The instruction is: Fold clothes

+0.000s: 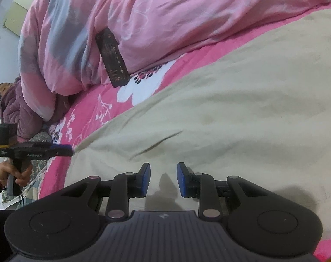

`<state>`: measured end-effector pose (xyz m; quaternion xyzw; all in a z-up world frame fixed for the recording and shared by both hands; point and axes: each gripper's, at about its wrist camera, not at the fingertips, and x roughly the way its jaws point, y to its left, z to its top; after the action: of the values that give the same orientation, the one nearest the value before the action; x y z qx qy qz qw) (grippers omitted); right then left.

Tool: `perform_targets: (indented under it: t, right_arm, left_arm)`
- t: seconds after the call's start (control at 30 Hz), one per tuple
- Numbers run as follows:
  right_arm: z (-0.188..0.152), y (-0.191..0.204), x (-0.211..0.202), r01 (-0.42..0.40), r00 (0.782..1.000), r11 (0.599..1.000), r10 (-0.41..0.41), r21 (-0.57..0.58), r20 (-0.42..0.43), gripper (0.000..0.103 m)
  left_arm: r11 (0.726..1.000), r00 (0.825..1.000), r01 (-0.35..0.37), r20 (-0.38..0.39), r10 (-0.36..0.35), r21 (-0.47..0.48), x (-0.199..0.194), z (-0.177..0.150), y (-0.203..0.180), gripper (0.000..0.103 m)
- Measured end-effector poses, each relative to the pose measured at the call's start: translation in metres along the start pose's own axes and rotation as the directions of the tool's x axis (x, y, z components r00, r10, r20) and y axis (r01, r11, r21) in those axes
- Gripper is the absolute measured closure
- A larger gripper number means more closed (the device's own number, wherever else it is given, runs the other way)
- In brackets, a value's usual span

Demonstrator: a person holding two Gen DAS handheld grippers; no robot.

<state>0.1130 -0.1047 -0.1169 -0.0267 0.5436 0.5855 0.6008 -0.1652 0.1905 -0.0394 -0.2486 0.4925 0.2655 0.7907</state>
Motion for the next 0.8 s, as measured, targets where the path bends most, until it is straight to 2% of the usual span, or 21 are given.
perform_targets:
  t: [0.07, 0.13, 0.2, 0.3, 0.37, 0.43, 0.5, 0.57, 0.63, 0.73, 0.8]
  right_arm:
    - [0.000, 0.000, 0.000, -0.003, 1.000, 1.000, 0.003, 0.001, -0.001, 0.074]
    - [0.000, 0.000, 0.000, -0.001, 1.000, 1.000, 0.001, -0.001, -0.004, 0.074]
    - [-0.001, 0.001, 0.000, 0.000, 1.000, 1.000, 0.000, -0.001, -0.006, 0.074]
    - [-0.001, 0.003, 0.000, 0.004, 1.000, 1.000, -0.004, -0.002, -0.007, 0.074]
    - [-0.001, 0.005, 0.000, 0.005, 1.000, 1.000, -0.005, -0.005, -0.009, 0.074]
    - [-0.001, 0.008, 0.000, 0.005, 1.000, 1.000, -0.005, -0.011, -0.011, 0.074]
    - [-0.001, 0.013, 0.001, 0.003, 1.000, 1.000, -0.004, -0.022, -0.012, 0.074]
    - [-0.002, 0.016, 0.000, 0.003, 1.000, 1.000, -0.004, -0.028, -0.012, 0.074]
    - [-0.003, 0.018, -0.001, 0.004, 1.000, 1.000, -0.005, -0.030, -0.010, 0.074]
    - [-0.003, 0.019, -0.004, 0.012, 1.000, 0.999, -0.012, -0.033, -0.006, 0.074]
    - [-0.003, 0.018, -0.006, 0.015, 1.000, 0.999, -0.015, -0.032, -0.003, 0.074]
  left_arm:
    - [0.999, 1.000, -0.012, -0.006, 0.012, -0.045, -0.007, -0.006, 0.011, 0.063]
    - [0.993, 0.998, 0.054, -0.036, -0.059, -0.107, -0.011, -0.013, 0.021, 0.063]
    - [0.978, 0.981, 0.158, -0.089, -0.171, -0.135, -0.011, -0.021, 0.020, 0.062]
    - [0.976, 0.964, 0.204, -0.157, -0.215, -0.078, -0.006, -0.034, 0.003, 0.050]
    - [0.982, 0.964, 0.181, -0.190, -0.186, -0.044, 0.000, -0.040, -0.007, 0.049]
    - [0.980, 0.963, 0.196, -0.181, -0.199, -0.035, 0.002, -0.041, -0.014, 0.050]
    - [0.978, 0.966, 0.211, -0.149, -0.210, -0.012, 0.000, -0.041, -0.020, 0.054]
    - [0.977, 0.969, 0.211, -0.137, -0.206, 0.025, 0.000, -0.042, -0.027, 0.081]
    - [0.983, 0.979, 0.168, -0.130, -0.158, 0.071, -0.002, -0.043, -0.034, 0.097]
    - [0.987, 0.993, 0.049, -0.113, -0.031, 0.155, -0.010, -0.039, -0.034, 0.103]
    - [0.990, 0.996, -0.012, -0.087, 0.024, 0.138, -0.019, -0.033, -0.022, 0.103]
